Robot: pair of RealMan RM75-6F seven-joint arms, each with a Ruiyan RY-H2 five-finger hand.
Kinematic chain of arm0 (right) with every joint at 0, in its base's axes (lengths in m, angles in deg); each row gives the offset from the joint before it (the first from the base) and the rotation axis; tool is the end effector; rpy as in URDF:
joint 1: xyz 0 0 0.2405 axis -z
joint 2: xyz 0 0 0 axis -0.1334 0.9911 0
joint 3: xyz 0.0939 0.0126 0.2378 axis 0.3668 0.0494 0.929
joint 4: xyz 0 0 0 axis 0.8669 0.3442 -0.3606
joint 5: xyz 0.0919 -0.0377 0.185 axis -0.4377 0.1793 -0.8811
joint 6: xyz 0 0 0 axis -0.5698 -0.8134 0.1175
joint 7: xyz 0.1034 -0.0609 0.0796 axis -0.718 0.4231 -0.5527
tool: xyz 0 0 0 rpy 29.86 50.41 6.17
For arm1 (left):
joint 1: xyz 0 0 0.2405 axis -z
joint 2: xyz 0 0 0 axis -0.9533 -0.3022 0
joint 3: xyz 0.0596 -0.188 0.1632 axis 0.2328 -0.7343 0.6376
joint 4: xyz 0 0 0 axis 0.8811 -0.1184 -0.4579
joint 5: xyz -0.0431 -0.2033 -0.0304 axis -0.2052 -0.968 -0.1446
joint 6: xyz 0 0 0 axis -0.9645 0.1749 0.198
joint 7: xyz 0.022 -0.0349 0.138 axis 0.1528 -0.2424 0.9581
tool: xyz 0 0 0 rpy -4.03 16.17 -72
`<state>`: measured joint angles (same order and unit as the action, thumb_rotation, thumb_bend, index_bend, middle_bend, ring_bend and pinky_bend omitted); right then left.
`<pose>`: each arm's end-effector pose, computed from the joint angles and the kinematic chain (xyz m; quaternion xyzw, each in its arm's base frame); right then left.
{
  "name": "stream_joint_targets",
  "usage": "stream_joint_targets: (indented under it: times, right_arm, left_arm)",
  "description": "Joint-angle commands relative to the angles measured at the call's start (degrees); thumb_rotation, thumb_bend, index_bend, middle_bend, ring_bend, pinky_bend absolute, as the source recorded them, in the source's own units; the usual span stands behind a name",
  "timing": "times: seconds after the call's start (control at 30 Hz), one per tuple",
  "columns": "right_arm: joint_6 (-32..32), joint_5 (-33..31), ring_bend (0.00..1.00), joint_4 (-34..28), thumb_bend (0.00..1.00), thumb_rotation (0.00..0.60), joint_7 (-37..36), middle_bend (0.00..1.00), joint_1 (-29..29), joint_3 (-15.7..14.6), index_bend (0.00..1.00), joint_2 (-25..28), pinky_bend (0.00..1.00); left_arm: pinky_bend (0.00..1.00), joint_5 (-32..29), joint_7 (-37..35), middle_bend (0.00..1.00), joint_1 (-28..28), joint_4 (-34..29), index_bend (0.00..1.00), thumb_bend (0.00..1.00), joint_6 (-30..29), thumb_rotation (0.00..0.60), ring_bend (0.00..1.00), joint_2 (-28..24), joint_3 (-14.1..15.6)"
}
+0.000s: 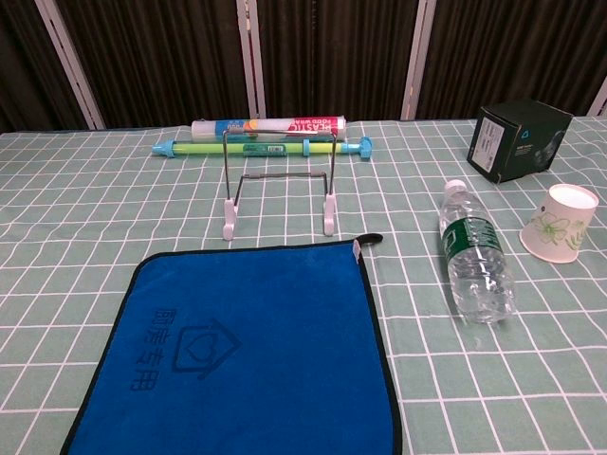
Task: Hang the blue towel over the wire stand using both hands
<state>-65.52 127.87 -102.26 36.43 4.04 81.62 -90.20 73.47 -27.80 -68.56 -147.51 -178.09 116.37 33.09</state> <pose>-0.2959 -0.1783 0.1602 0.5971 -0.2847 0.4291 0.6151 -0.2962 0.1761 0.1623 -0.5837 -0.3407 -0.4300 0.5986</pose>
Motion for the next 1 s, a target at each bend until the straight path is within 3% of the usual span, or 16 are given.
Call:
stream_joint_targets:
  times: [0.03,0.23,0.57,0.87,1.0]
  right_arm:
    - [0.89,0.17,0.0,0.31,0.0,0.6,-0.29,0.0,-0.28,-0.45,0.0,-0.11,0.0]
    - [5.18,5.07,0.0,-0.31,0.0,0.6,0.06,0.0,-3.86,-2.01,0.0,-0.51,0.0]
    - [27.26,18.45,0.0,-2.21,0.0,0.6,5.84,0.0,-23.07,-2.52,0.0,-4.13,0.0]
    - [39.0,20.55,0.0,2.21,0.0,0.6,8.17,0.0,-34.56,-0.88,0.0,-11.73,0.0]
    - [40.59,21.49,0.0,6.6,0.0,0.6,9.81,0.0,-37.89,-0.9,0.0,-14.62,0.0]
  left_arm:
    - [0.0,-0.29,0.54,0.0,-0.03,-0.51,0.0,0.0,0.28,0.6,0.0,-0.22,0.16]
    - [0.0,-0.92,2.4,0.0,-0.16,-1.56,0.0,0.0,0.48,0.6,0.0,-0.5,0.03]
    - [0.0,-6.11,6.31,0.0,0.72,-2.79,0.0,0.0,4.6,0.6,0.0,-0.62,-0.84]
    - [0.0,-8.96,8.86,0.0,1.05,-2.51,0.0,0.0,5.97,0.6,0.0,0.27,-1.42]
    - [0.0,-9.38,9.96,0.0,1.18,-2.41,0.0,0.0,6.21,0.6,0.0,0.8,-1.4]
